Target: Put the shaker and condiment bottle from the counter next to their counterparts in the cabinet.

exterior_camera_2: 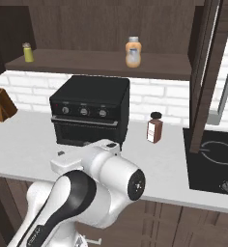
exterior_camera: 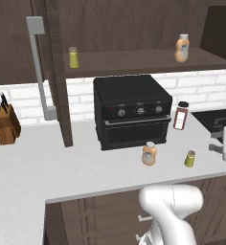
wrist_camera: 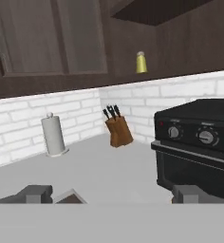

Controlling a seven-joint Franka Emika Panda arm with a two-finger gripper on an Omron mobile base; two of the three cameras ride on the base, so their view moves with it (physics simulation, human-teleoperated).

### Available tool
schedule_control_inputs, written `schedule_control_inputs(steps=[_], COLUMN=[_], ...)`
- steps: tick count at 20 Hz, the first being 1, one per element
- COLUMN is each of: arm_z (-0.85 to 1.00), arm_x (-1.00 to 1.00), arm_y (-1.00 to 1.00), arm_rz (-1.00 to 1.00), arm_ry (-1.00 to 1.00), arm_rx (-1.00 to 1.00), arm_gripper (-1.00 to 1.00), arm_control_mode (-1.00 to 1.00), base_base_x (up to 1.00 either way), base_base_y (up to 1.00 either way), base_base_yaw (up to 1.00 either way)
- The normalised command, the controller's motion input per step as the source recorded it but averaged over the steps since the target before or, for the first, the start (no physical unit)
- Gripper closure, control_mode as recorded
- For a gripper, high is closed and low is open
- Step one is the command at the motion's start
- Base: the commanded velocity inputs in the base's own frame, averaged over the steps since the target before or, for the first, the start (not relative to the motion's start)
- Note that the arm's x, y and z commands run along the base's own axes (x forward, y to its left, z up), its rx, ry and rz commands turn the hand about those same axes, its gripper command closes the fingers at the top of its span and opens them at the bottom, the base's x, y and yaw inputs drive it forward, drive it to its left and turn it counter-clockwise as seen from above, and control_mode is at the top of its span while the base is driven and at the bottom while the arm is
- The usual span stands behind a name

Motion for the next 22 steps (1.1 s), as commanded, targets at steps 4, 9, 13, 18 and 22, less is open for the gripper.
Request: schedule_control_inputs(steps=[4, 9, 13, 18, 22], arm_z=[-0.03, -0.11, -0.35, -0.42, -0.4], arm_x=[-0.03, 0.0, 0.0, 0.0, 0.0], arm_y=[-0.12, 0.0, 0.0, -0.06, -0.18], arm_rz=[0.05, 0.05, 0.06, 0.06, 0.04], arm_ry=[-0.07, -0.06, -0.11, -0.13, -0.11], arm_rx=[0.08, 0.0, -0.02, 0.0, 0.0], arm_gripper=[-1.0, -1.0, -1.0, -1.0, -1.0], arm_control_mode=[-1.0, -1.0, -1.0, -1.0, -1.0], base_base_x=[0.0, 0.0, 0.0, 0.0, 0.0], base_base_y=[0.0, 0.0, 0.0, 0.0, 0.0], base_base_yaw=[0.0, 0.0, 0.0, 0.0, 0.0])
